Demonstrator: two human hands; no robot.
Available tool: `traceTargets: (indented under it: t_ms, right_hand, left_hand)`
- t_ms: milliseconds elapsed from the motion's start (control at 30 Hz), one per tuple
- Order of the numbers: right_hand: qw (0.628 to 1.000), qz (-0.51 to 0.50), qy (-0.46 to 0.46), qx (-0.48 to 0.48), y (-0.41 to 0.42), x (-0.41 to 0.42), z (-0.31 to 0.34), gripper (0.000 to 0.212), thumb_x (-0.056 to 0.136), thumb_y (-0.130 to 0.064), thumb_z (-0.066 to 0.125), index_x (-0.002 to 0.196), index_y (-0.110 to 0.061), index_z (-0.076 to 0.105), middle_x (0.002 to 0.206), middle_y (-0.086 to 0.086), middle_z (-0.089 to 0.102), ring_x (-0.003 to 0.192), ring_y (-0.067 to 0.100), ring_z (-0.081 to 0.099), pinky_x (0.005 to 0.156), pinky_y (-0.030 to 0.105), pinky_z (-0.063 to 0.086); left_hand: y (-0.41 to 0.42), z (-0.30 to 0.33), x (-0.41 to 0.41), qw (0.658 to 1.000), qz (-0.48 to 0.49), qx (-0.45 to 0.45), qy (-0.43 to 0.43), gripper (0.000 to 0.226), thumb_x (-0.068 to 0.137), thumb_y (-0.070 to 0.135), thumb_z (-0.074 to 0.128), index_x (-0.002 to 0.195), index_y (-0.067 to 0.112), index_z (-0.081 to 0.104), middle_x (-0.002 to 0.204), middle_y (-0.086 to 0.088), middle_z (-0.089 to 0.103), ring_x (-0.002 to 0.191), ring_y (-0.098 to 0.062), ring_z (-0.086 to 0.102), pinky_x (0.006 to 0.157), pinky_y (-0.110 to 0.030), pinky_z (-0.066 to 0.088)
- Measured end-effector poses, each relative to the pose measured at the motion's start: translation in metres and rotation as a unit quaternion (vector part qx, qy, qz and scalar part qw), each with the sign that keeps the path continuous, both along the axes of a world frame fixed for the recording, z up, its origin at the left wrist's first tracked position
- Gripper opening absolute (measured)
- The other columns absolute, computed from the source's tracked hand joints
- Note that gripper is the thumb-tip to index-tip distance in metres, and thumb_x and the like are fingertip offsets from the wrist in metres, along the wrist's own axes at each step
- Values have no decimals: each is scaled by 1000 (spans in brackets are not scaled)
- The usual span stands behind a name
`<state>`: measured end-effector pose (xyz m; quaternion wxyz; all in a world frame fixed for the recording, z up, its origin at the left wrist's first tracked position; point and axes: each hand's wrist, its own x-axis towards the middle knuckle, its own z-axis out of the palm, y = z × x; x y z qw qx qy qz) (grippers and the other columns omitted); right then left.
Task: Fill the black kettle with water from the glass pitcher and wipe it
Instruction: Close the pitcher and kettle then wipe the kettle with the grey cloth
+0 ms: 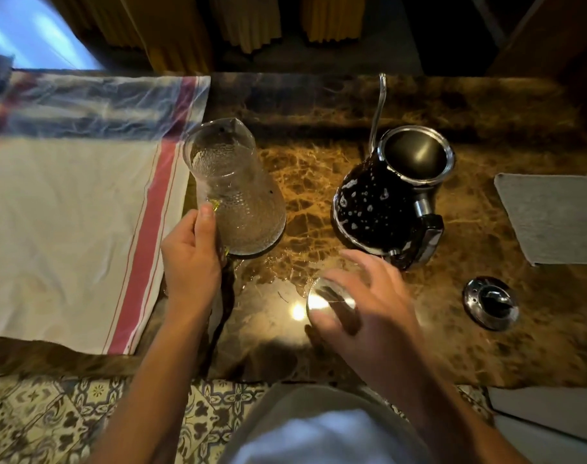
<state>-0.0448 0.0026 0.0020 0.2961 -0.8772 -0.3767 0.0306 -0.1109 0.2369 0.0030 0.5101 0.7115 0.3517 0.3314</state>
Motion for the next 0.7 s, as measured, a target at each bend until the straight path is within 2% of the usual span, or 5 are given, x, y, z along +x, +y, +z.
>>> traceTargets:
  t_ms: [200,367,467,567,700]
  right_hand:
    - [983,53,34,-172,11,-4,-30,79,79,-81,50,148,-43,44,172,-1,22,159,25,17,122,49,20]
    - [981,37,17,-188,23,0,-33,63,85,-57,75,141,-48,51,164,-7,35,151,25,30,119,53,32]
    - [989,71,18,-128,34,13,-12,51,88,-56,66,137,-46,58,157,-7,46,143,21,37,112,49,41]
    - [997,79,17,3,62,32,38,49,93,-59,53,141,-46,55,157,-8,47,142,13,39,107,25,30]
    - [980,107,-54,157,112,52,98,42,99,-44,61,139,-30,63,149,-1,57,137,19,53,109,40,46]
  left_hand:
    - [0,-5,-1,1000,-22,13,-3,48,112,23,45,64,26,44,52,18,48,49,2,39,47,-10,29]
    - [3,-6,-2,999,-51,-1,-17,45,112,24,44,67,24,49,56,18,50,53,3,43,49,-8,31]
    - [6,-6,-3,998,-66,-5,-24,44,111,29,45,72,10,55,62,-3,47,56,-3,41,52,-18,33]
    - [9,-7,-4,997,-73,2,-37,49,110,33,45,79,-2,59,70,-23,53,59,-25,48,53,-31,39]
    - [10,-9,-4,996,-78,4,-51,56,106,45,42,80,-1,59,70,-24,56,63,-36,54,54,-45,44]
